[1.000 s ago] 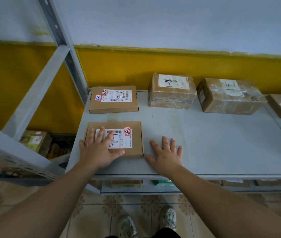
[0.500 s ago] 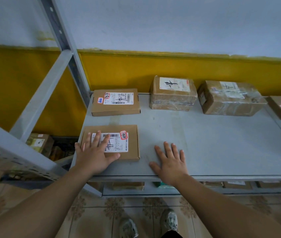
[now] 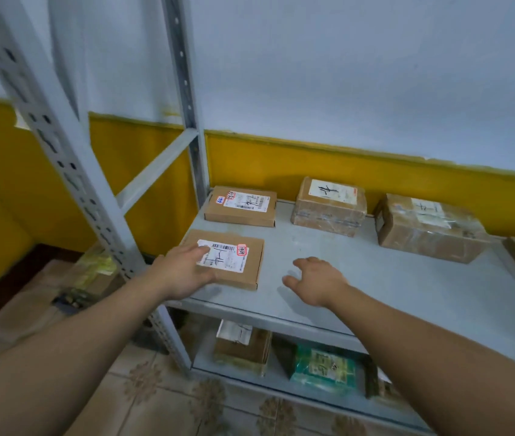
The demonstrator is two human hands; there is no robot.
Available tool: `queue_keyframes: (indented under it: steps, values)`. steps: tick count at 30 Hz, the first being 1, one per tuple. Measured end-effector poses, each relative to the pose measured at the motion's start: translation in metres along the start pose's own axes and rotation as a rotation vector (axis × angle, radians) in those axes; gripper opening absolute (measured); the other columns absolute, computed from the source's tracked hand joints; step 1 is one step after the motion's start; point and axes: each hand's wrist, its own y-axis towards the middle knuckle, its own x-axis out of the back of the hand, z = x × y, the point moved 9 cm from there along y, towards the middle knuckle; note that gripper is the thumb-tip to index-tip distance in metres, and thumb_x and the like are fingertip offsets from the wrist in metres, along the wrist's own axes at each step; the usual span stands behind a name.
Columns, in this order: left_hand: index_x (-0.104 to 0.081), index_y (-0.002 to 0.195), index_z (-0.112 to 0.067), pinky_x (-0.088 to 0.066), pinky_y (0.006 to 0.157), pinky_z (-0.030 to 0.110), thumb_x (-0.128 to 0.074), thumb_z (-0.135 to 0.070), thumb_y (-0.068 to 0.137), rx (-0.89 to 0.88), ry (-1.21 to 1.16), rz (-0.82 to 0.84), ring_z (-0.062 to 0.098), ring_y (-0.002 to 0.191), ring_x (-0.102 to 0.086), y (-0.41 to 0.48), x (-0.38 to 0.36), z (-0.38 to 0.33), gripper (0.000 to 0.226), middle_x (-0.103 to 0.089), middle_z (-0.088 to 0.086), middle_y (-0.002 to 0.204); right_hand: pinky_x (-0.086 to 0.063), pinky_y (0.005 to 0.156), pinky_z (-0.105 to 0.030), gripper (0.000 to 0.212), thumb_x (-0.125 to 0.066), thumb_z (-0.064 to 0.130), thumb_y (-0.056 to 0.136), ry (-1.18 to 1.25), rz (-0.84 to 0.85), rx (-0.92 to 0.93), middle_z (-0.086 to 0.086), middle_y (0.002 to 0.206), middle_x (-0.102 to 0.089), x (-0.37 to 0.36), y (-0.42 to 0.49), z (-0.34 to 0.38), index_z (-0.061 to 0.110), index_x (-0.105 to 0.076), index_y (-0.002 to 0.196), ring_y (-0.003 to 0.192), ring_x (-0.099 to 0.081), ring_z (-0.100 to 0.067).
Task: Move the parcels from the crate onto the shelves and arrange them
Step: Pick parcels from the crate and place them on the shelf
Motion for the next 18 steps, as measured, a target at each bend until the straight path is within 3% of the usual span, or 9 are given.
queue_keyframes:
  steps: [4,10,14,18]
  values:
    - [-0.027,0.151,-0.026,-0.025,0.116,0.038,-0.056,-0.052,0.091,0.036,-0.045,-0.061,0.020,0.143,-0.025,-0.056,0.007,-0.006,0.072,-0.025,-0.002,0.158,-0.036,0.111,-0.043,0.066,-0.039,0.058,0.100,-0.026,-0.032,0.096,-0.007,0.159,-0.033,0.019,-0.025,0.020,0.022,-0.030,0.154,0.140,-0.038,-0.031]
    - [-0.034,0.148,-0.032,-0.035,0.112,0.036,-0.061,-0.050,0.088,0.079,-0.136,-0.092,0.016,0.135,-0.037,-0.125,0.013,0.013,0.068,-0.037,-0.010,0.151,-0.041,0.104,-0.042,0.063,-0.043,0.056,0.099,-0.032,-0.105,0.282,-0.008,0.150,-0.044,0.043,-0.057,0.093,0.023,-0.035,0.151,0.131,-0.046,-0.029]
    - [-0.037,0.146,-0.035,-0.037,0.111,0.040,-0.057,-0.064,0.077,0.133,-0.195,-0.094,0.014,0.138,-0.037,-0.154,0.015,0.056,0.077,-0.038,-0.010,0.151,-0.039,0.107,-0.042,0.065,-0.041,0.058,0.099,-0.081,-0.118,0.380,-0.005,0.155,-0.040,0.042,-0.076,0.152,0.024,-0.032,0.153,0.137,-0.042,-0.028]
    - [-0.030,0.150,-0.028,-0.031,0.113,0.037,-0.059,-0.049,0.091,0.199,-0.211,-0.060,0.018,0.141,-0.031,-0.183,0.011,0.108,0.069,-0.032,-0.004,0.155,-0.040,0.103,-0.041,0.059,-0.042,0.056,0.099,-0.071,-0.090,0.439,-0.007,0.152,-0.044,0.026,-0.086,0.218,0.023,-0.039,0.148,0.134,-0.045,-0.029]
